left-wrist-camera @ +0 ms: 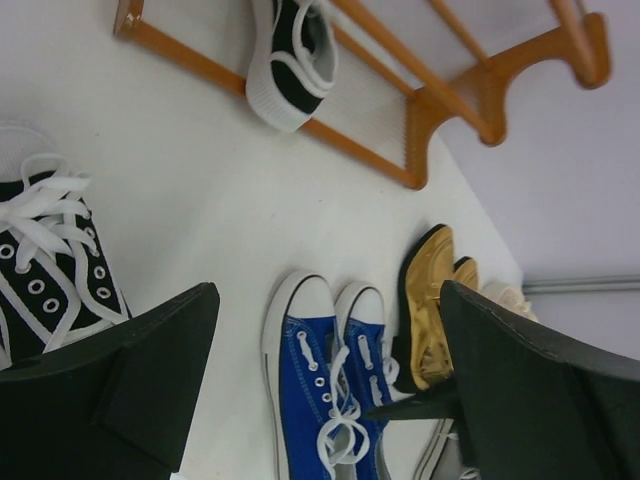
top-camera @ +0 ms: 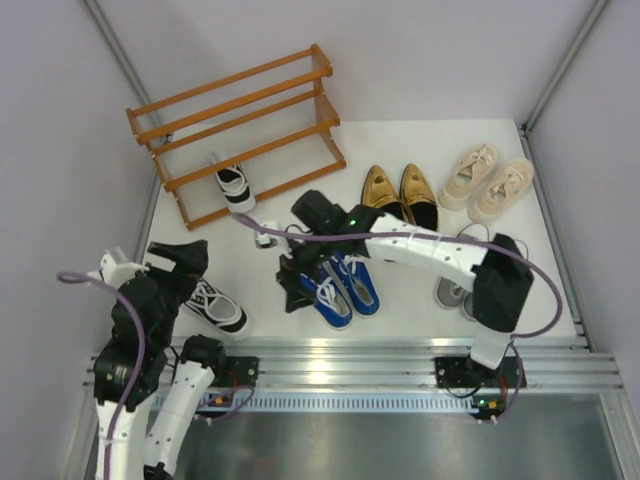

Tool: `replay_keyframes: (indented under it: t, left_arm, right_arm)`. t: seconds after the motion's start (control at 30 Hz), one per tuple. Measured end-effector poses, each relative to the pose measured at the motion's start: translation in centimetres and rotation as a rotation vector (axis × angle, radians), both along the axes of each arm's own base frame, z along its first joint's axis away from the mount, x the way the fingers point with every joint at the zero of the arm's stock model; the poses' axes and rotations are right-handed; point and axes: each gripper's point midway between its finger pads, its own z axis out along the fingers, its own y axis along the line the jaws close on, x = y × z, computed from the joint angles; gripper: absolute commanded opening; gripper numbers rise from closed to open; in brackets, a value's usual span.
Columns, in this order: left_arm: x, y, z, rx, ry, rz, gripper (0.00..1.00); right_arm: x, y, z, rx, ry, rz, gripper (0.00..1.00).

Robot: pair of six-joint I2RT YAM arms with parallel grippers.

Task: Place and organize the shoes onto the shoe shelf
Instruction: Pick up the shoe at the center of the board.

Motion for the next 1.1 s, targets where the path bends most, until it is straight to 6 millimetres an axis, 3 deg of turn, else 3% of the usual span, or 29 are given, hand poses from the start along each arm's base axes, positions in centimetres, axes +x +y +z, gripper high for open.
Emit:
replay_keyframes:
  t: [0.17, 0.27, 0.43, 0.67, 0.87, 0.97, 1.0, 1.1]
  left_arm:
    - [-3.0, 1.1, 4.1, -0.023, -0.162, 0.027, 0.98]
    - [-4.2, 1.6, 5.3, -0.023, -0.204, 0.040, 0.98]
    - [-4.8, 1.8, 5.3, -0.003, -0.200, 0.036, 0.98]
    - [-5.7, 2.0, 5.4, 0.023, -0.215, 0.028, 0.98]
    - [-7.2, 2.4, 7.0, 0.022, -0.286, 0.029, 0.98]
    - [-7.5, 2.4, 7.2, 0.025, -0.298, 0.027, 0.98]
    - [-7.5, 2.4, 7.2, 0.025, -0.298, 0.026, 0.98]
    - [-7.5, 2.4, 7.0, 0.025, -0.297, 0.024, 0.98]
  right_arm:
    - [-2.0, 7.7, -2.8, -0.094, 0.082, -0.122, 0.99]
    - [-2.6, 10.9, -4.1, -0.124, 0.120, -0.237, 0.99]
    - [-2.1, 14.2, -6.0, -0.140, 0.140, -0.417, 0.95]
    - [0.8, 17.0, -8.7, -0.133, 0.116, -0.582, 0.89]
    - [2.2, 17.4, -12.1, -0.168, 0.085, -0.657, 0.67]
    - [2.4, 17.7, -12.9, -0.176, 0.083, -0.665, 0.50]
    - [2.4, 17.8, -13.0, -0.175, 0.083, -0.664, 0.38]
    - [2.4, 18.1, -12.7, -0.165, 0.080, -0.649, 0.19]
